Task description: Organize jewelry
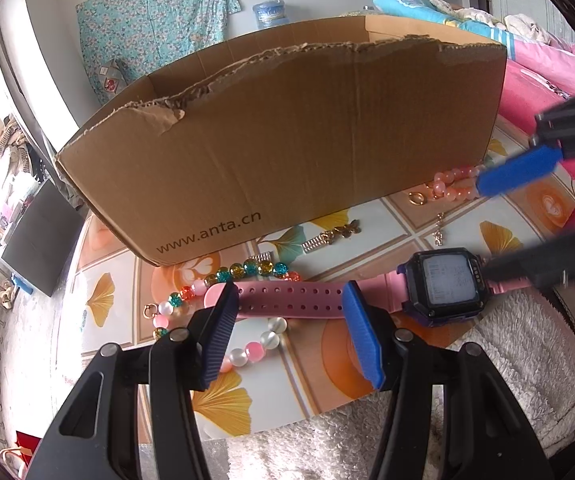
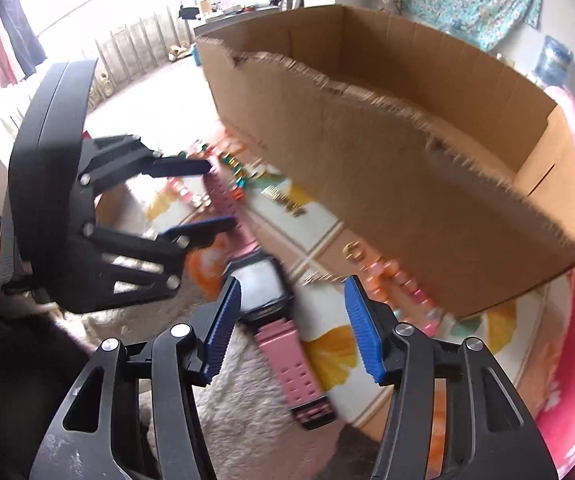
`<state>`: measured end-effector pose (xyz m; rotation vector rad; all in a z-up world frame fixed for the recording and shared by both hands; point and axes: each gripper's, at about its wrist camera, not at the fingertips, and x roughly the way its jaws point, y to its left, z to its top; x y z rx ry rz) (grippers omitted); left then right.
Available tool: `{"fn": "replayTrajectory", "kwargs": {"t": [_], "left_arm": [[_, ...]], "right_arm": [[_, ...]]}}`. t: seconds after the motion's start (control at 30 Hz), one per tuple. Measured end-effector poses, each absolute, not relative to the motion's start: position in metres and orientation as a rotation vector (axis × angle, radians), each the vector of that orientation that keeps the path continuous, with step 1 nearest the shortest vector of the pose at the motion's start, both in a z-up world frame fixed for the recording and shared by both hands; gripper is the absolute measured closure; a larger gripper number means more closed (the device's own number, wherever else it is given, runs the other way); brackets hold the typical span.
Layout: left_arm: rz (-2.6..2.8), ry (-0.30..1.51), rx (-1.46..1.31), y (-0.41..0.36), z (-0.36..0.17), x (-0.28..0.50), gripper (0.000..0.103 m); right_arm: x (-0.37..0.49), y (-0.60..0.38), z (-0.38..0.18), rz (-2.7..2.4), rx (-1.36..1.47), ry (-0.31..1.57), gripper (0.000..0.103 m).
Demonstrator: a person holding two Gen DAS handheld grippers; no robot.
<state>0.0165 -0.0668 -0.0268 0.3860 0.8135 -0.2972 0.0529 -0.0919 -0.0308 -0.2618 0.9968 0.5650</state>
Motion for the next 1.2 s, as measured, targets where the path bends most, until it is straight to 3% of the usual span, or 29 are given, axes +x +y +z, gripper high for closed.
{"fn": "replayTrajectory", "kwargs": {"t": [0.27,0.33,0.83,0.93,0.97,1.03,1.2], "left_arm": [[-0.301,0.759,0.388,-0.059,-0.01,0.005,0.05],[-0.31,0.74,0.418,-0.061,-0.009,0.0,0.05],[-0.406,0.631,0.859,-0.11,-0.038,-0.02,0.05],[-0.414,0.653,0.842,-0.116,-0.037,-0.011,0.058],[-0.417,0.662,0.833,-0.117,-0.037,-0.009,0.064],[-0.429,0.696,0.814,-0.118,-0.037,-0.003,0.085],[-0.485,0.817,0.648,-0.11,-0.023,0.019,0.091]], "right_arm": [[0.035,-0.071,-0.062,0.526,-0.345,0.967,0.046],[0.034,-0.07,-0.06,0.537,-0.352,0.963,0.06],[0.09,-0.128,-0.061,0.852,0.104,1.187,0.062],[0.088,-0.128,-0.064,0.864,0.094,1.181,0.062],[0.087,-0.129,-0.064,0.868,0.1,1.177,0.061],[0.089,-0.128,-0.066,0.873,0.114,1.169,0.061],[0.081,-0.148,-0.059,0.845,0.105,1.149,0.061]]}}
